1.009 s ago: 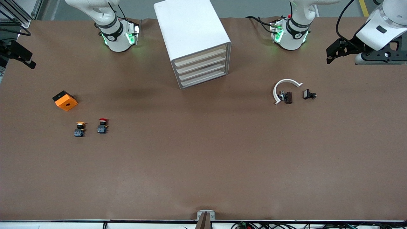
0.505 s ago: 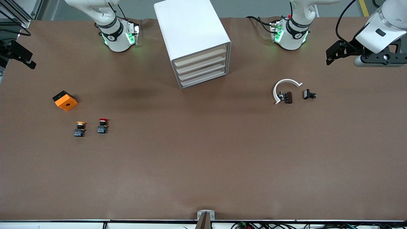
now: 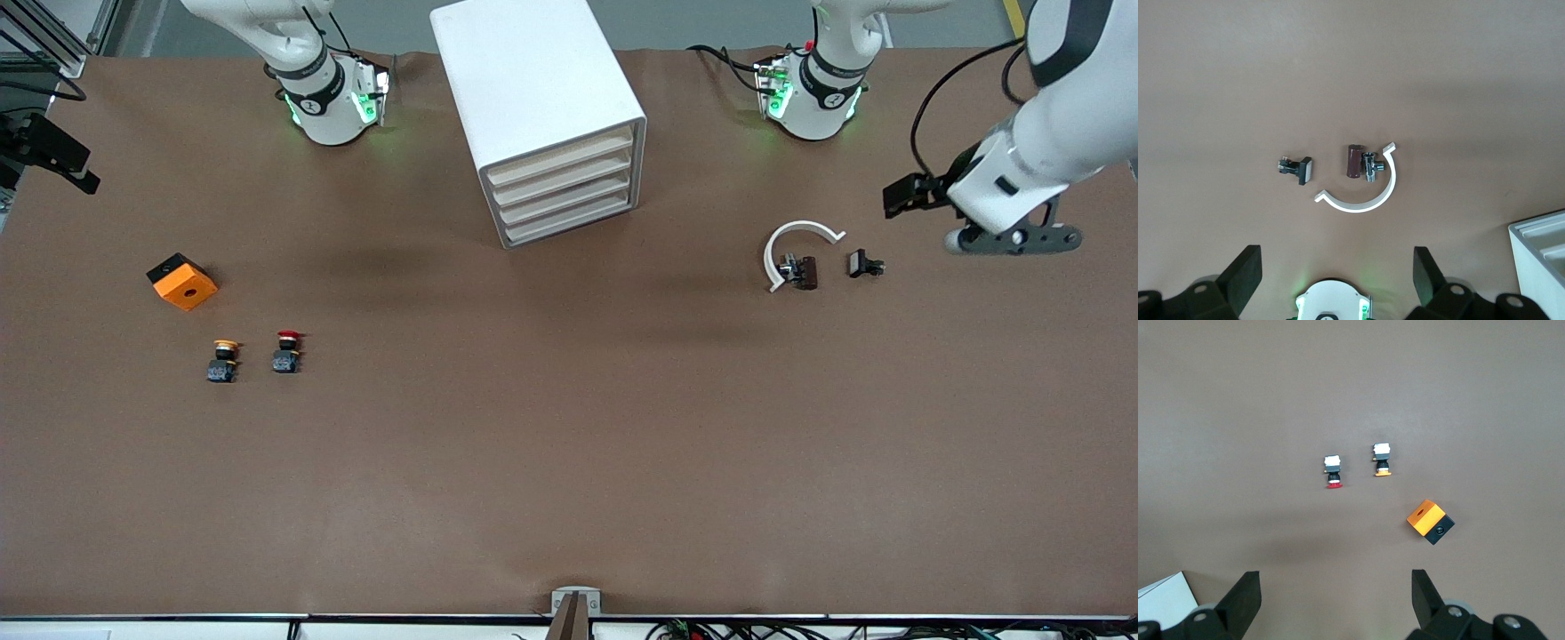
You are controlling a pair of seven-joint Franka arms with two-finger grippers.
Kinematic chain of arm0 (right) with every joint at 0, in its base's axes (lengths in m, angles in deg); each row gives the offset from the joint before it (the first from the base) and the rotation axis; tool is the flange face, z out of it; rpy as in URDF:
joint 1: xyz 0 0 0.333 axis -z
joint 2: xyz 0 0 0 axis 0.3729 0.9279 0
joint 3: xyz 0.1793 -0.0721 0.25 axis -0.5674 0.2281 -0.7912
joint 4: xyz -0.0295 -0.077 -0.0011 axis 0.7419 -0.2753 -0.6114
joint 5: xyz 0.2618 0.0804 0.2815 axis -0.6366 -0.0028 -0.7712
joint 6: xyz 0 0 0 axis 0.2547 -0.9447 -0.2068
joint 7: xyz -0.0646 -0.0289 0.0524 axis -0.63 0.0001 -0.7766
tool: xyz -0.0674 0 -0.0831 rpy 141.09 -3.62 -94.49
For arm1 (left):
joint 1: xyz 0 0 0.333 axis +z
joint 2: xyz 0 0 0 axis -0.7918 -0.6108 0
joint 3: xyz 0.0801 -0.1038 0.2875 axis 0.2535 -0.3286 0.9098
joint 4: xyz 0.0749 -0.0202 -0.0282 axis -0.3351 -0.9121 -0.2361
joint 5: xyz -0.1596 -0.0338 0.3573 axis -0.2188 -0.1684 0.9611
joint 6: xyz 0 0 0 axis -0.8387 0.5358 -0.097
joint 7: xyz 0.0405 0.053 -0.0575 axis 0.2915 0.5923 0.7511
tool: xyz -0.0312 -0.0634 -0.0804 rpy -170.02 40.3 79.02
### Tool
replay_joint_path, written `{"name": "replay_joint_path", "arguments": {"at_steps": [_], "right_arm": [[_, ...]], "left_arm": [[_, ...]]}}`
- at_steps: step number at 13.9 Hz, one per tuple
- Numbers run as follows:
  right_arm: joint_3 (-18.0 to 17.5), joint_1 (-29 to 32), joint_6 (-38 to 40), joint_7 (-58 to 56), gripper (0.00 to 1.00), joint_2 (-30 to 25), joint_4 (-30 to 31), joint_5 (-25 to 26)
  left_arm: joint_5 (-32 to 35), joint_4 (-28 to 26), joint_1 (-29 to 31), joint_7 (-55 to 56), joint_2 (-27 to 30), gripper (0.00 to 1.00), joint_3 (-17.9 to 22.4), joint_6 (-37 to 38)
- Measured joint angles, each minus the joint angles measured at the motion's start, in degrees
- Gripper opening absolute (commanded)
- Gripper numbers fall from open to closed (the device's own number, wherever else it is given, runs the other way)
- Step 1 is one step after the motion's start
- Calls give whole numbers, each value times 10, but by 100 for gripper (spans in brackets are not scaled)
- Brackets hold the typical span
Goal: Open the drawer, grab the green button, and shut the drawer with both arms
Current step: 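Reach the left gripper to the white cabinet's drawer handle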
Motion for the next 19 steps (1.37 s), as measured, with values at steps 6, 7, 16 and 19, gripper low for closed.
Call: {"name": "replay_joint_path", "arguments": {"at_steps": [6,7,16,19], "right_arm": [[0,0,-1,0,100,1,-2,0],[0,0,-2,0,100,1,-2,0],[0,0,-4,0,100,1,-3,0],[0,0,-4,0,100,1,-3,0]], "left_arm": [[0,0,-70,160,-130,100,-29,-86],[0,0,-89,198,-151,100,-29,-101],[-26,47,-135,541,-283,100,-68,-129],[-78,80,-135,654,-334,100,-78,-126]]}}
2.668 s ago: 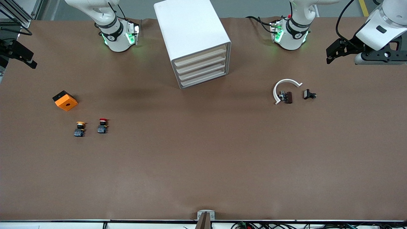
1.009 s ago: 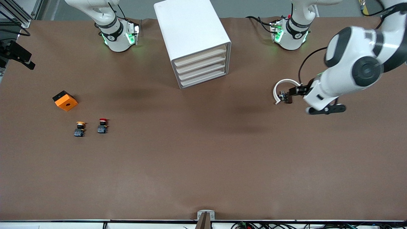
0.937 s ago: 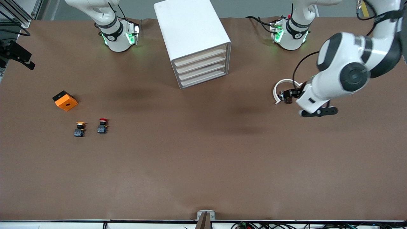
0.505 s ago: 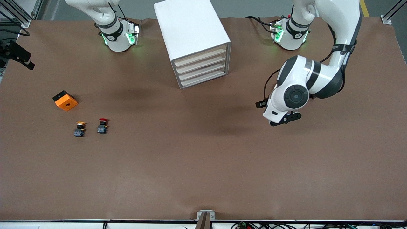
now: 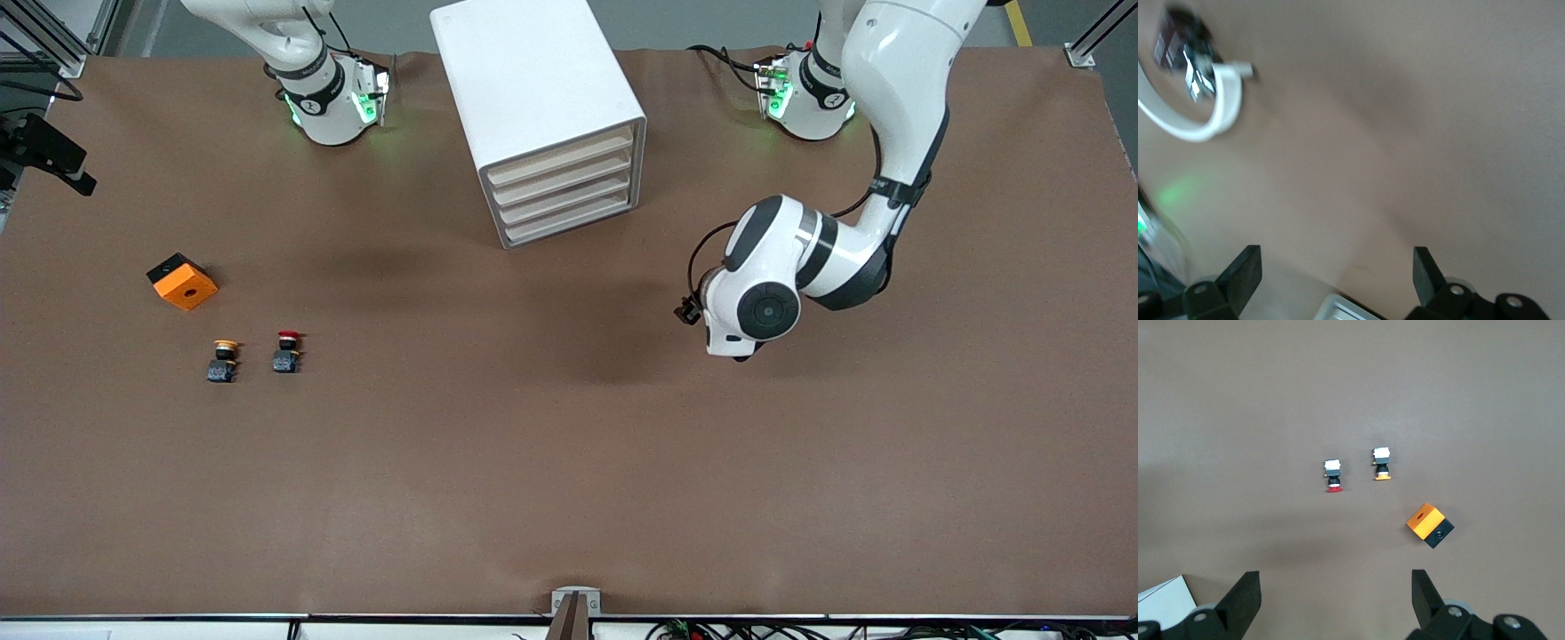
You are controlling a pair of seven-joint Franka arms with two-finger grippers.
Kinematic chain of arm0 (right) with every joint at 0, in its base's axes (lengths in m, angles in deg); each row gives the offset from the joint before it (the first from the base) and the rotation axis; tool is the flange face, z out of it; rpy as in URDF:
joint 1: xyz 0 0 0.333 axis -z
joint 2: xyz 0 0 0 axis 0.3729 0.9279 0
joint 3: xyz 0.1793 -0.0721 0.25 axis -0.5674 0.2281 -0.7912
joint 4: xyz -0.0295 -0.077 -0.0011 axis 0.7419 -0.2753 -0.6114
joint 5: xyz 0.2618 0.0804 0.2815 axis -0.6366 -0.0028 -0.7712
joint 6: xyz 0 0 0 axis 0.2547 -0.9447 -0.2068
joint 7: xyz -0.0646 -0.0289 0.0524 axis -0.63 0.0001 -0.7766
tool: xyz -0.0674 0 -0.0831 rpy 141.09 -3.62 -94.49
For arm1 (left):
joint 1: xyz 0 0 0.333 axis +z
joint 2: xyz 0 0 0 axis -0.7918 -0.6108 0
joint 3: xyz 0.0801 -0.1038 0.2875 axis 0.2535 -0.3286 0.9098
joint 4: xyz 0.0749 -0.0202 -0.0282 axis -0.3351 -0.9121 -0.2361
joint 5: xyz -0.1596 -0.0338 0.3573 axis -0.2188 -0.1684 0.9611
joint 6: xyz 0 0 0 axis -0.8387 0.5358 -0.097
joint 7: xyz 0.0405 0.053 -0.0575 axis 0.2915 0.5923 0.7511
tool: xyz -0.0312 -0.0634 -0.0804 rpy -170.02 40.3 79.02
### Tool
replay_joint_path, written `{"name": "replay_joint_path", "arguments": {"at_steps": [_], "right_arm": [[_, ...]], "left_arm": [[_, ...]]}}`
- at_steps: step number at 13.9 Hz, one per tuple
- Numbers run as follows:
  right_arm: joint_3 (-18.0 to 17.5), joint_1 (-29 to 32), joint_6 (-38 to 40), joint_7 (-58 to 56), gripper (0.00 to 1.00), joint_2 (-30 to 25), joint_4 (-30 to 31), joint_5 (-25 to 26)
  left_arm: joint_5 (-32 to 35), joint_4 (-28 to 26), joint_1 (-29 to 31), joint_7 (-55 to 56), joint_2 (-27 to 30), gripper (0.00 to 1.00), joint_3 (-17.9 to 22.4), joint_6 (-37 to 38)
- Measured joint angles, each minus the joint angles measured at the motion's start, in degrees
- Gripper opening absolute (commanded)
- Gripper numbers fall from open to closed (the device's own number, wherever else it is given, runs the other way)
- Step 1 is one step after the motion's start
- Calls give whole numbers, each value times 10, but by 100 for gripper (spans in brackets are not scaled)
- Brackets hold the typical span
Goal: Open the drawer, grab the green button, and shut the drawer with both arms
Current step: 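Reach the left gripper to the white cabinet's drawer handle, then grip the handle and pull the drawer open with the left gripper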
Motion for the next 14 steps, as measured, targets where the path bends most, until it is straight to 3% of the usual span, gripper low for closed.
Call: {"name": "replay_joint_path", "arguments": {"at_steps": [2,7,14], "right_arm": [[0,0,0,0,100,0,0,0],[0,0,0,0,100,0,0,0],[-1,0,0,0,100,1,0,0]], "left_arm": [[-45,10,1,64,-32,100,0,22],[-150,28,6,164,-94,100,-14,172],[-251,72,19,327,-153,100,-18,199]]}}
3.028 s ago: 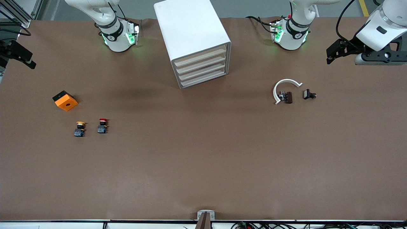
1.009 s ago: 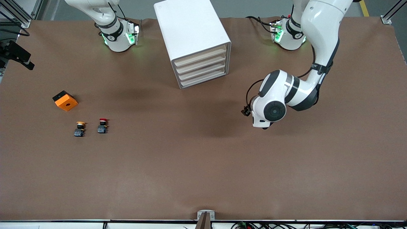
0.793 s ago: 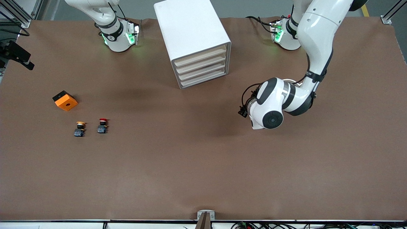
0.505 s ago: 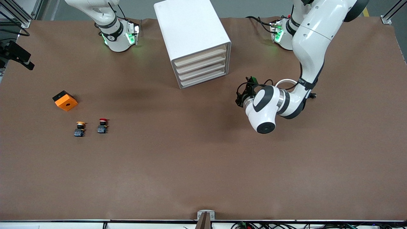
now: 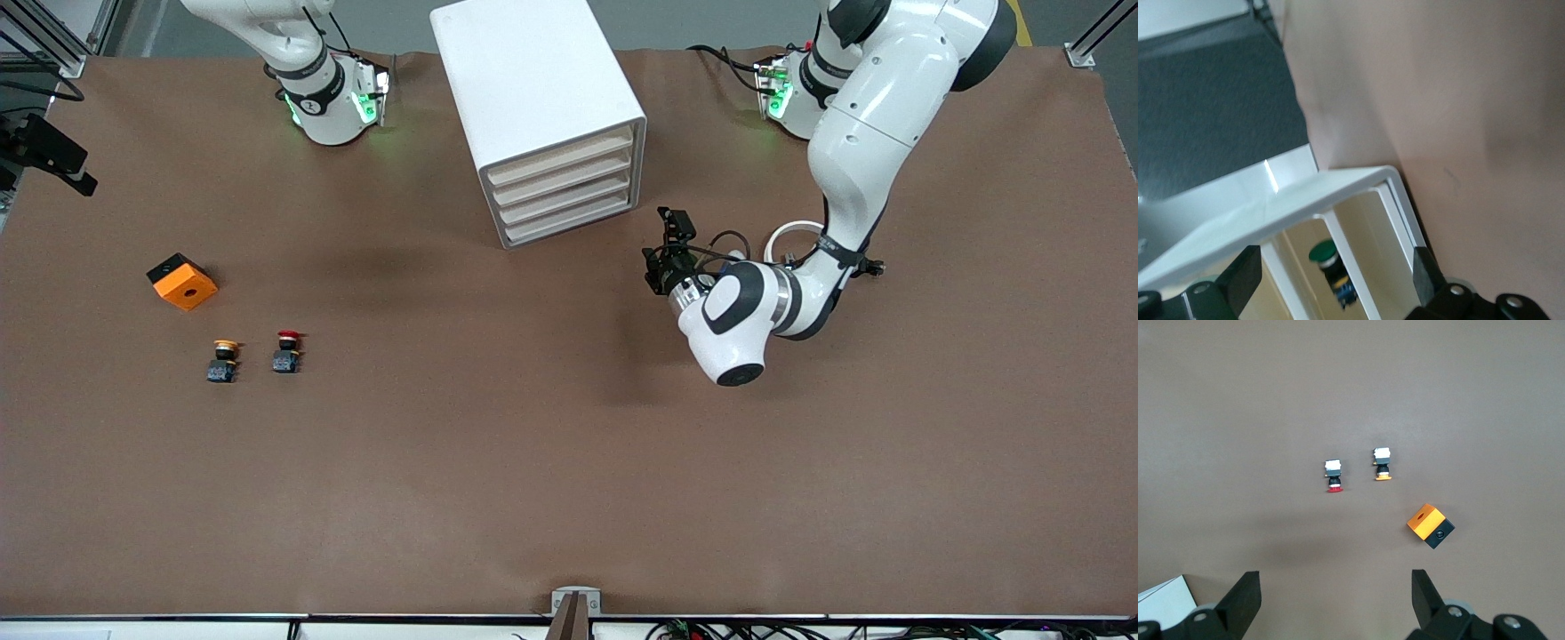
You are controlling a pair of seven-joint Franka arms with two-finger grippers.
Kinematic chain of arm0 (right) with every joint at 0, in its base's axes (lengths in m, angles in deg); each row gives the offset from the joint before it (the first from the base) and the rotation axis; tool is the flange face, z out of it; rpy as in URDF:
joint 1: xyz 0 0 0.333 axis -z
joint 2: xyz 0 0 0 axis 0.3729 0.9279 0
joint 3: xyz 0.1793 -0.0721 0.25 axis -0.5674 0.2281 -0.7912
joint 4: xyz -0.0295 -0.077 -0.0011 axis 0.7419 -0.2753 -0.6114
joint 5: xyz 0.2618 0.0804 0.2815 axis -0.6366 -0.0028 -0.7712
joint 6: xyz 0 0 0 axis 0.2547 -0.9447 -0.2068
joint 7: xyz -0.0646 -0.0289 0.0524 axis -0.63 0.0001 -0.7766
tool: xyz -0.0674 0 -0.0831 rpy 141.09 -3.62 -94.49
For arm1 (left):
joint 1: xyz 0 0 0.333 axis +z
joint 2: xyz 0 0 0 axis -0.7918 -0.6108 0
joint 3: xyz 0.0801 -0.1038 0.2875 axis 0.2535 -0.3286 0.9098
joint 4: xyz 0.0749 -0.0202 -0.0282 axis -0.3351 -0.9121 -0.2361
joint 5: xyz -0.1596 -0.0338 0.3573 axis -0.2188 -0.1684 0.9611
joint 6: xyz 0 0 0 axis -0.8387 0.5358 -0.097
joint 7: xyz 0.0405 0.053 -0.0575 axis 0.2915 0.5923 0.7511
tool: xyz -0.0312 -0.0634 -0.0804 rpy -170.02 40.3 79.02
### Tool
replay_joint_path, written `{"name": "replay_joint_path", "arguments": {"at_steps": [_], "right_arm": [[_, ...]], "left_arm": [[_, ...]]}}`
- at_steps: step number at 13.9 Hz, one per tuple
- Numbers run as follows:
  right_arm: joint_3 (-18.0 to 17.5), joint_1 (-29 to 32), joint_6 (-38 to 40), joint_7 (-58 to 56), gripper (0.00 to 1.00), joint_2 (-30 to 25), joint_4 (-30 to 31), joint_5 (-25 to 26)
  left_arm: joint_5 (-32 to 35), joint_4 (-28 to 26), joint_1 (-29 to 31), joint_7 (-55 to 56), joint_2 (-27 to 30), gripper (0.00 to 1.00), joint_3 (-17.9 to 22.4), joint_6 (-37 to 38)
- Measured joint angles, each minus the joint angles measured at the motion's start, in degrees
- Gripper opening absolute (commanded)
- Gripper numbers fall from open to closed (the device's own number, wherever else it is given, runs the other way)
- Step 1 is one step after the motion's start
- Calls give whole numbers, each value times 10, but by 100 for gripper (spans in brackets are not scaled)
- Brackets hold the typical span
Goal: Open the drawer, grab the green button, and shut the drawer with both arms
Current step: 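Grip the handle and pull the drawer open with the left gripper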
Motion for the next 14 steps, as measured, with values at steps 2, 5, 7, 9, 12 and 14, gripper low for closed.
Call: {"name": "replay_joint_path", "arguments": {"at_steps": [2,5,7,9,12,14], "right_arm": [[0,0,0,0,100,0,0,0],[0,0,0,0,100,0,0,0],[0,0,1,1,100,0,0,0],[0,0,2,1,100,0,0,0],[0,0,4,5,100,1,0,0],[0,0,5,16,100,1,0,0]], "left_arm": [[-13,6,2,43,-6,100,0,9],[-35,8,0,87,-16,100,-2,16],[-42,15,-3,118,-26,100,-3,16],[-43,18,-4,156,-41,85,-4,16],[-44,22,-4,166,-63,56,-5,16],[-44,25,-5,172,-67,50,-6,22]]}}
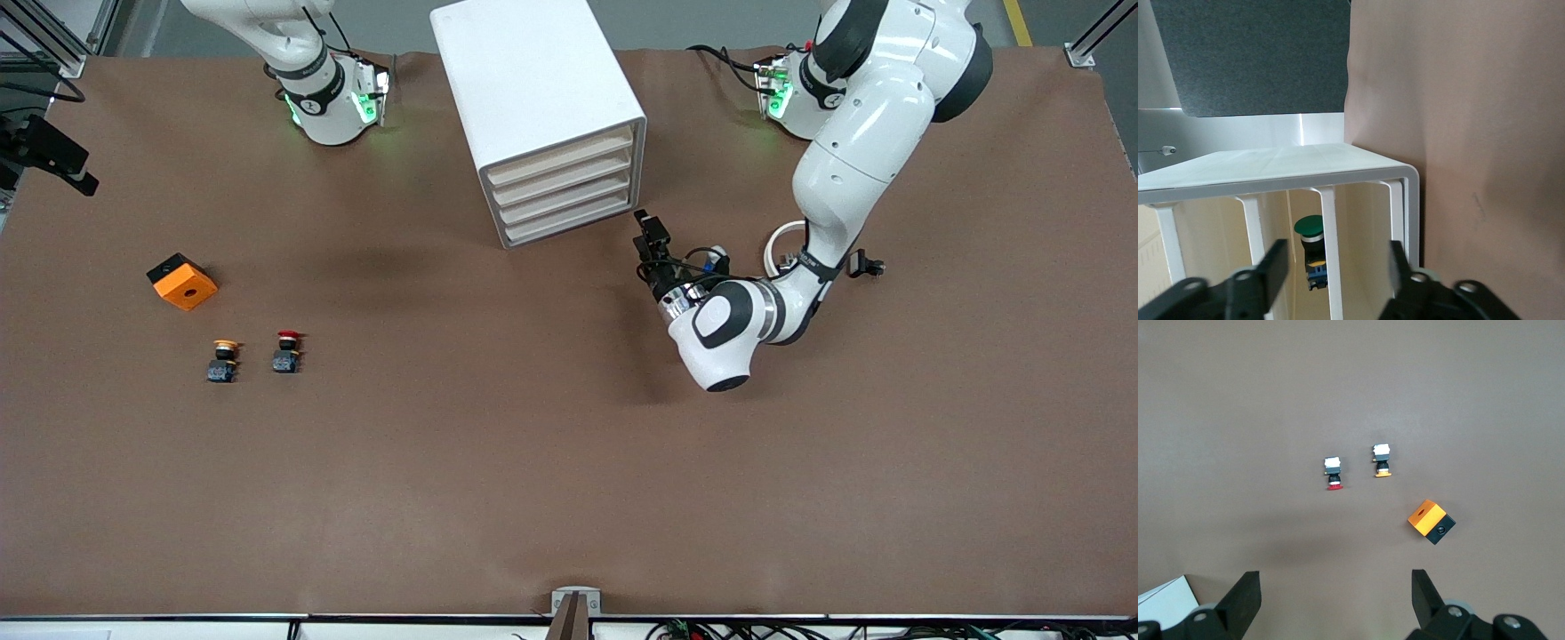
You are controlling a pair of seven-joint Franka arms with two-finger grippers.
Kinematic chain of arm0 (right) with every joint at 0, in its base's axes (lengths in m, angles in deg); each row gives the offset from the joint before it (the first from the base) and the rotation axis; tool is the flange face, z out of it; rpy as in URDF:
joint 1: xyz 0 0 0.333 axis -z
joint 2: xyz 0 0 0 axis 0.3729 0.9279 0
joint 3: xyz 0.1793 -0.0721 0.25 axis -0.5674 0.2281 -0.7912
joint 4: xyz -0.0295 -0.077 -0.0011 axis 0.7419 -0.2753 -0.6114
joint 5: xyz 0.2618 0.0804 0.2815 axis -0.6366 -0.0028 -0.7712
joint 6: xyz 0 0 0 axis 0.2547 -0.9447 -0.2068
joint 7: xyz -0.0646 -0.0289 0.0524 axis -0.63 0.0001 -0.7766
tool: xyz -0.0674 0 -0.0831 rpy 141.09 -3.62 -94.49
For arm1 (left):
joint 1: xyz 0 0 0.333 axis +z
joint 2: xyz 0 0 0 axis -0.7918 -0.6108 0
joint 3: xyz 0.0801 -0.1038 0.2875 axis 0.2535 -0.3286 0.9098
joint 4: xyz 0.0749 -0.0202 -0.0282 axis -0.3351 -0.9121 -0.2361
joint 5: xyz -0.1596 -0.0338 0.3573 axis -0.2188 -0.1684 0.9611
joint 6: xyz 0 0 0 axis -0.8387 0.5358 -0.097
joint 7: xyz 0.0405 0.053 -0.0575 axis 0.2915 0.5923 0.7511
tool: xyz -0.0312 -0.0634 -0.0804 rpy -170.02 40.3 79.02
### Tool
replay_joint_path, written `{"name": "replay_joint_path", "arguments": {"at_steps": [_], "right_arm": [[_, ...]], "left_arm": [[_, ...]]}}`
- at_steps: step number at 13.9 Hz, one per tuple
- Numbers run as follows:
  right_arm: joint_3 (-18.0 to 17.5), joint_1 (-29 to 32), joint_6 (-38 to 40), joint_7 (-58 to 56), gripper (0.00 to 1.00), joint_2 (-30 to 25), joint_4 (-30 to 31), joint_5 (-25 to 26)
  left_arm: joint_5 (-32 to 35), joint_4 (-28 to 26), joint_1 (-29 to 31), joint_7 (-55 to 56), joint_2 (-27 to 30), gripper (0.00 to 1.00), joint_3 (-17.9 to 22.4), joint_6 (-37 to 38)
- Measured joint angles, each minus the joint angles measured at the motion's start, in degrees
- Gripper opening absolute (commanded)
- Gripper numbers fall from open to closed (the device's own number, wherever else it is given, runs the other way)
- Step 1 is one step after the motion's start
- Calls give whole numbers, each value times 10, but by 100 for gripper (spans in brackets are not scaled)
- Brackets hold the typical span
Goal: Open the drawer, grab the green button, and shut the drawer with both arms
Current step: 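Grip the handle and pull the drawer open with the left gripper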
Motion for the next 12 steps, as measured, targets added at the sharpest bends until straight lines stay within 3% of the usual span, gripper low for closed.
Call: {"name": "replay_joint_path", "arguments": {"at_steps": [12], "right_arm": [[-1,0,2,21,100,3,1,0]], "left_arm": [[-9,2,-57,4,-20,50,-2,25]]}}
